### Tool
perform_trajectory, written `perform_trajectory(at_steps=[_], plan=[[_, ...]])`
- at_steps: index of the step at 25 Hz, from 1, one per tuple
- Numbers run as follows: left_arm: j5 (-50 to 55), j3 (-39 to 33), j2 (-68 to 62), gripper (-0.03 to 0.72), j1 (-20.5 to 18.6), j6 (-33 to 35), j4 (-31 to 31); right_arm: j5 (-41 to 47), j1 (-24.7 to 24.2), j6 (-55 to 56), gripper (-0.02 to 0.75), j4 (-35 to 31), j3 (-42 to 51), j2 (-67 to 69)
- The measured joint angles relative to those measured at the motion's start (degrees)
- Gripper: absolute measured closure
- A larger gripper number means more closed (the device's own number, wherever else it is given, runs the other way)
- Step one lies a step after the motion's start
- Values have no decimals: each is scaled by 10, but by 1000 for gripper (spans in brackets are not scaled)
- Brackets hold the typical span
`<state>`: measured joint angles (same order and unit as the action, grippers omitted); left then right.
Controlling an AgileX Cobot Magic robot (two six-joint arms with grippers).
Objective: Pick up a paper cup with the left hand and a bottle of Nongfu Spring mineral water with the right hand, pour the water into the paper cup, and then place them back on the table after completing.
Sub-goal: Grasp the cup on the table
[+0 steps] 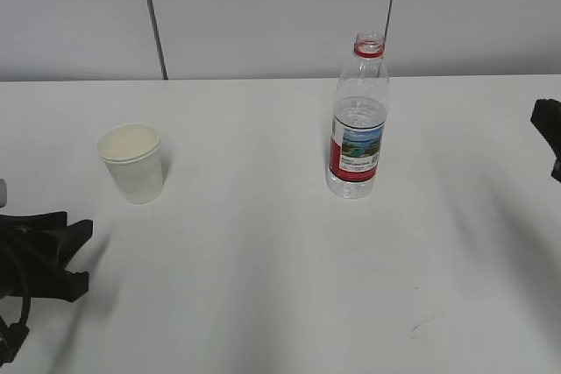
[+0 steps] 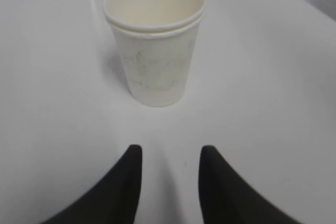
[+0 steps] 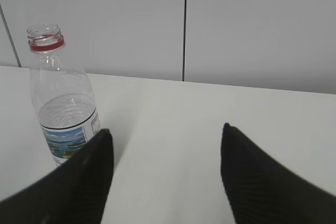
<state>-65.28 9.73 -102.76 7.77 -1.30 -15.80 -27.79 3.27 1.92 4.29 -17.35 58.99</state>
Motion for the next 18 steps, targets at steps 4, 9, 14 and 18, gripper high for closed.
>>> perform_trajectory(at_steps=[4,9,14,18], plan=[[0,20,0,420,0,0,-5,0,0,0,259,0,0,0],[-1,51,-5,163,0,-8,-9,0,0,0,259,0,0,0],[-2,93,-47,48,0,-11,-8,-1,0,0,259,0,0,0],[-1,129,-92,45,0,-11,-8,-1,0,0,259,0,0,0]])
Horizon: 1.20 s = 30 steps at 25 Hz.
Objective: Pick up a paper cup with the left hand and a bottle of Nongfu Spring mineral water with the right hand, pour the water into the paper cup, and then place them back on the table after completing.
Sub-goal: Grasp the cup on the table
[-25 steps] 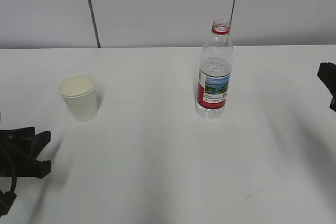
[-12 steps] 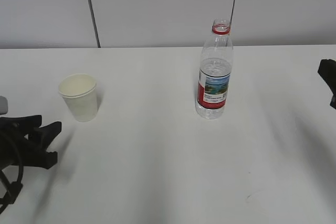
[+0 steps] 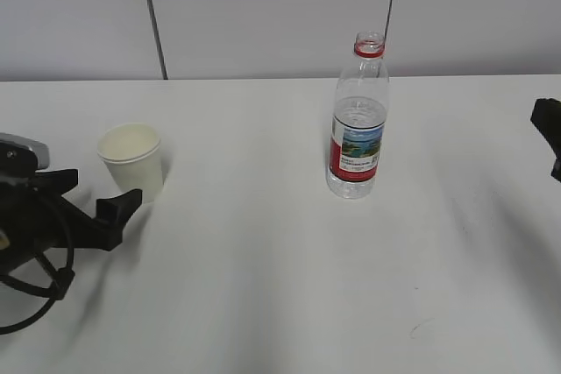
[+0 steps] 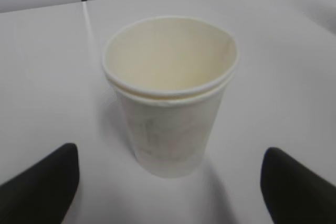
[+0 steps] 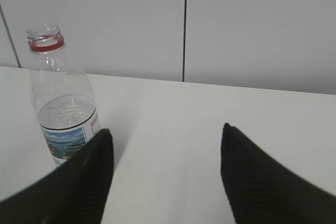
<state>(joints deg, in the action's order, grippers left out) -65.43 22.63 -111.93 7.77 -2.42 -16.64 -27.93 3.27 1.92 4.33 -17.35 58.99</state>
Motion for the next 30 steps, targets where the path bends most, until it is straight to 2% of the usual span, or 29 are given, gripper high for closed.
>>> perform_trajectory(at_steps=[6,11,16,20,26,30], plan=[[-1,66,-53,49,17,0,4,0,0,0,259,1,0,0],[0,120,-96,59,45,0,64,0,0,0,259,1,0,0],[0,154,-128,77,60,-1,84,0,0,0,259,1,0,0],[1,157,-136,129,65,-1,100,0,0,0,259,1,0,0],[1,158,-136,279,65,-1,107,0,0,17,259,1,0,0],[0,158,-136,302,65,-1,105,-2,0,20,259,1,0,3]])
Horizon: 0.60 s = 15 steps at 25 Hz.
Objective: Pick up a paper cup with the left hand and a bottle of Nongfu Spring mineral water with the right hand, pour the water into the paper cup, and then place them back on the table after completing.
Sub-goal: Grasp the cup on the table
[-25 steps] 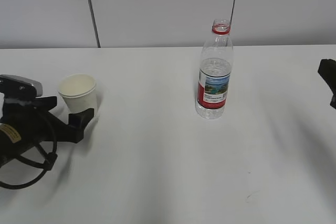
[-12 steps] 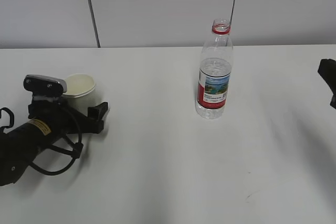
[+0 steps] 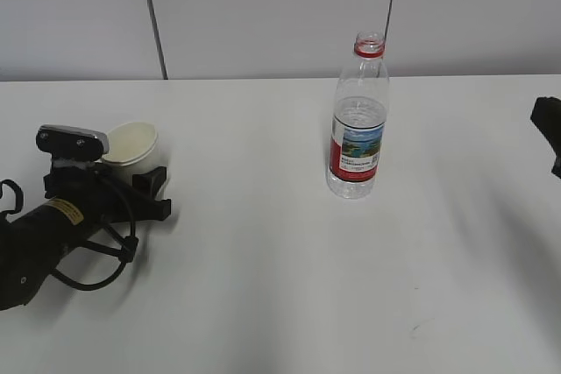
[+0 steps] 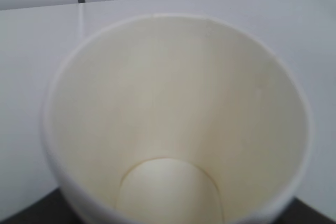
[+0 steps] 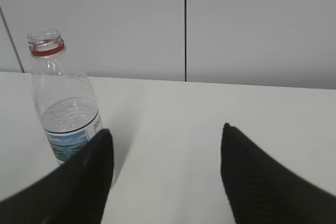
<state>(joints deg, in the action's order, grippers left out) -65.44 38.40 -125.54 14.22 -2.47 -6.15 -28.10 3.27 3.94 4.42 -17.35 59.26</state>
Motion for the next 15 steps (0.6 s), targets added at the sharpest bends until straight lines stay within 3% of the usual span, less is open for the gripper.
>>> perform_trajectory(at_steps=[4,10,15], plan=[[0,0,0,307,0,0,-4,-43,0,11,259,17,0,42],[0,0,0,308,0,0,-9,-174,0,85,247,112,0,141],[0,1,0,308,0,0,-12,-238,0,119,103,158,-1,237]])
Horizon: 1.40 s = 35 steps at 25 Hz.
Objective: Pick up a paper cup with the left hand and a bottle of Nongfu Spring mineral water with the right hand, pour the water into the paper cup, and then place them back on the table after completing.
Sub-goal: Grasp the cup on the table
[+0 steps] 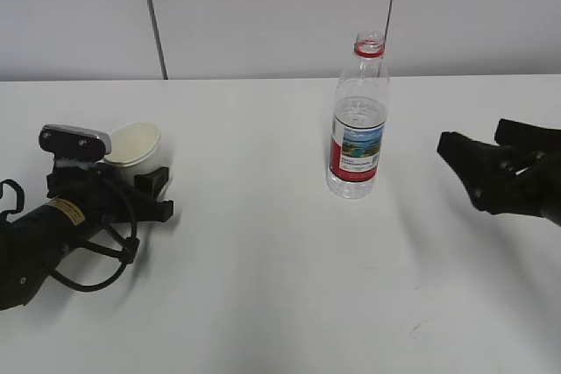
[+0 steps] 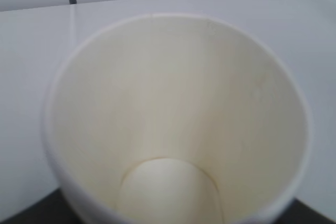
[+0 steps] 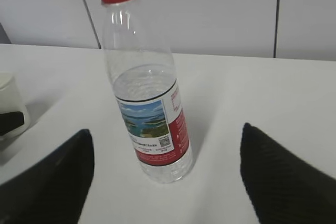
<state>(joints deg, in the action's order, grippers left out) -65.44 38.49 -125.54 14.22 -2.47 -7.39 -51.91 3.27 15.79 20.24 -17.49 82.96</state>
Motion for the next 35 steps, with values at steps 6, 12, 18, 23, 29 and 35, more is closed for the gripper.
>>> perform_trajectory(at_steps=[6,12,18,23,29,35], plan=[[0,0,0,308,0,0,-1,-71,0,5,67,13,-37,110],[0,0,0,309,0,0,-1,-107,0,6,66,41,-98,208],[0,0,0,309,0,0,-2,-117,0,8,66,64,-152,268],[-1,0,0,309,0,0,-2,-118,1,14,66,88,-195,297],[-1,0,0,309,0,0,-4,-119,34,15,66,91,-247,344],[-1,-2,0,309,0,-1,-6,-99,57,17,66,86,-309,388]])
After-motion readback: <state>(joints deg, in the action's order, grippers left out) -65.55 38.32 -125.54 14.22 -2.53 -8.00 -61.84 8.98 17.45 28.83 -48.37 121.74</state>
